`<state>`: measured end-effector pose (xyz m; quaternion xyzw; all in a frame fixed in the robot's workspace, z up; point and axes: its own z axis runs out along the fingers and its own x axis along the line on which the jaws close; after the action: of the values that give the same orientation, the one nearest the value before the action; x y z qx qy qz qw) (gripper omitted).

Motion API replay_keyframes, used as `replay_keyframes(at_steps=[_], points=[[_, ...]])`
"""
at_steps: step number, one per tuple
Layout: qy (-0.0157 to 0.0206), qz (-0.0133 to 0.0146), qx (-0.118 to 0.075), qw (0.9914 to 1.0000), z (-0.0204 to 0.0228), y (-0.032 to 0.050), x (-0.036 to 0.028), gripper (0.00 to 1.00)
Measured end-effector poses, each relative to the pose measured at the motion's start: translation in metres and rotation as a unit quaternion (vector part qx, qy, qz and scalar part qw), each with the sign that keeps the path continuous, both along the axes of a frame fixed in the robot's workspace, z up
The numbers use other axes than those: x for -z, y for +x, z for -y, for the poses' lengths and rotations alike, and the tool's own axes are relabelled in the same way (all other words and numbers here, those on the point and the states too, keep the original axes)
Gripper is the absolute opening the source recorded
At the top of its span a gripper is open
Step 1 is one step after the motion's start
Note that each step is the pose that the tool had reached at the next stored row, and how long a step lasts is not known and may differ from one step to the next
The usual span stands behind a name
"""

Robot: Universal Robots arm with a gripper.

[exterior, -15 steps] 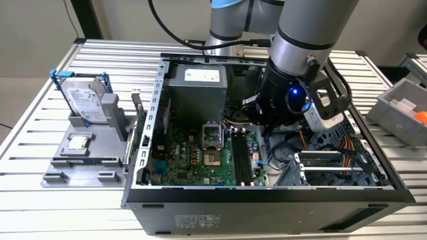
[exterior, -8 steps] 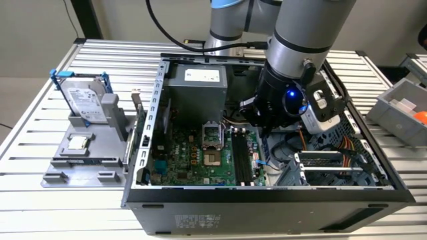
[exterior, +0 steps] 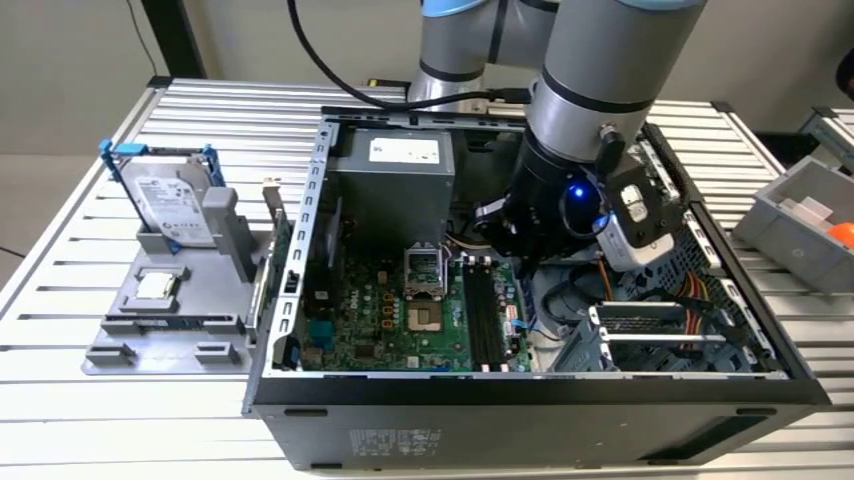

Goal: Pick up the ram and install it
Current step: 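Insert the ram into the slot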

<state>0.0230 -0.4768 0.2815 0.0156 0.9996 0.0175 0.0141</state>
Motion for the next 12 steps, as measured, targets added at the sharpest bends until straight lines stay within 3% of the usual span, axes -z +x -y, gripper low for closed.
replay_keyframes(at_steps=[12], points=[[-0.0008,0.0000,-0.001,1.00000,0.0000,-0.0008,0.0132,0.00]])
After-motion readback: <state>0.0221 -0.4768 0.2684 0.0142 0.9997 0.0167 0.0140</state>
